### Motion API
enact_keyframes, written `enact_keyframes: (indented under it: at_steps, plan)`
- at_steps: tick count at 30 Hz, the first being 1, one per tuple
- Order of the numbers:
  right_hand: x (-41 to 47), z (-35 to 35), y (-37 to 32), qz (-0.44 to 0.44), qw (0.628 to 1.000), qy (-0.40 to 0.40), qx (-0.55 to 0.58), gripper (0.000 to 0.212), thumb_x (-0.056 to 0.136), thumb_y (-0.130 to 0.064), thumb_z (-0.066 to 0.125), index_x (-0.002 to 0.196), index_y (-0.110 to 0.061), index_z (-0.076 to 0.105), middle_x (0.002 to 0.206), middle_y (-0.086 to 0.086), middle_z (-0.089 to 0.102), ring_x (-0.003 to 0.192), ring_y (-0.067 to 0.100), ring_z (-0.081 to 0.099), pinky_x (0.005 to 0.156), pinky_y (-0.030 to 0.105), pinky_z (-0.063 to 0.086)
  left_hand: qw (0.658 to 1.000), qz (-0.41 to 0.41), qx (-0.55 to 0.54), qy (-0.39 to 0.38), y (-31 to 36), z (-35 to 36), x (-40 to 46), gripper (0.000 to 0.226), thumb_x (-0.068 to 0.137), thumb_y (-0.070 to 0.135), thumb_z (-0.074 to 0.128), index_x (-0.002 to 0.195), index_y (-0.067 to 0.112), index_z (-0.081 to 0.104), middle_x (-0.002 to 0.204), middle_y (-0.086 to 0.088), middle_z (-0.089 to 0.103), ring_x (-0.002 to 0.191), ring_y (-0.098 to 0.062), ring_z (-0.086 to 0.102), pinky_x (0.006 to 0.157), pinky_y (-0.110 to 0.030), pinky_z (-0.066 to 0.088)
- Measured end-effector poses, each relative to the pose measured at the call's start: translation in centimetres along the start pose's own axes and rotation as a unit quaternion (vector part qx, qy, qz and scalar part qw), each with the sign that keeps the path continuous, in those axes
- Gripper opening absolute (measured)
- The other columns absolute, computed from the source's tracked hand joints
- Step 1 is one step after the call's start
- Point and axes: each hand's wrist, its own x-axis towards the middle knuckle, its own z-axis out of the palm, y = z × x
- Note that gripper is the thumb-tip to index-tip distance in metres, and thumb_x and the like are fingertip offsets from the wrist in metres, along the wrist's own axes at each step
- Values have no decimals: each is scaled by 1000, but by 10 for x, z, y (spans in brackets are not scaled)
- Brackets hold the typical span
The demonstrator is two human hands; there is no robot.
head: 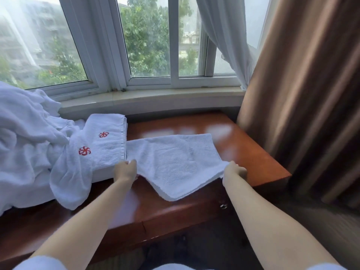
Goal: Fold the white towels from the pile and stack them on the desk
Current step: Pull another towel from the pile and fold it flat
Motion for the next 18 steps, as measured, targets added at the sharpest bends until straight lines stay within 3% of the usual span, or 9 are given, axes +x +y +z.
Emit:
enact_keyframes:
  at_steps: [2, 6, 8, 10, 13, 15, 18]
  plan:
    - [-5, 7, -33, -54, 995, 23, 76, 32, 94, -22, 52, 109, 2, 66, 110, 18, 68, 95, 31, 64, 68, 29, 39, 997, 32, -64, 16, 36, -6, 2, 39, 87, 26, 56, 56, 2, 53, 59, -19, 58, 66, -37, 64, 73, -47, 56]
    - [-18, 10, -102, -171, 975, 36, 134, 32, 89, -31, 58, 90, -3, 73, 81, 10, 70, 71, 25, 61, 64, 25, 37, 968, 60, -234, 66, 105, -29, 5, 49, 87, 30, 66, 50, 10, 41, 28, 8, 41, 42, -21, 48, 66, -34, 51]
    - [-21, 6, -130, -201, 964, 39, 167, 29, 87, -30, 59, 81, -4, 71, 67, 2, 63, 63, 19, 56, 61, 23, 37, 952, 63, -288, 83, 133, -39, 5, 49, 87, 28, 69, 52, 12, 38, 36, 4, 42, 39, -16, 44, 61, -32, 51]
    - [-19, 1, -151, -196, 956, 48, 212, 26, 84, -26, 59, 79, -3, 70, 64, 1, 61, 60, 18, 54, 60, 23, 40, 933, 40, -346, 93, 156, -46, 5, 45, 86, 29, 72, 57, 14, 40, 57, -2, 46, 47, -16, 43, 54, -27, 52]
    - [-14, -3, -171, -188, 945, 55, 262, 24, 81, -24, 59, 75, -4, 71, 55, -1, 58, 48, 14, 50, 51, 21, 39, 889, -36, -452, 57, 176, -57, 11, 28, 87, 26, 72, 73, 15, 50, 70, -2, 53, 54, -10, 51, 49, -25, 55]
    - [-11, -1, -178, -195, 943, 55, 266, 24, 82, -25, 60, 71, -5, 70, 51, -4, 55, 44, 10, 47, 51, 21, 38, 866, -69, -495, -7, 181, -63, 15, 17, 90, 19, 68, 82, 15, 53, 58, 0, 57, 46, -6, 53, 41, -21, 52]
    - [-4, 8, -176, -211, 945, 39, 248, 26, 84, -24, 61, 66, -5, 64, 55, 1, 58, 49, 15, 49, 56, 23, 40, 873, -85, -478, -50, 179, -59, 25, 27, 94, 14, 63, 71, 13, 48, 32, 3, 48, 27, -3, 47, 32, -16, 43]
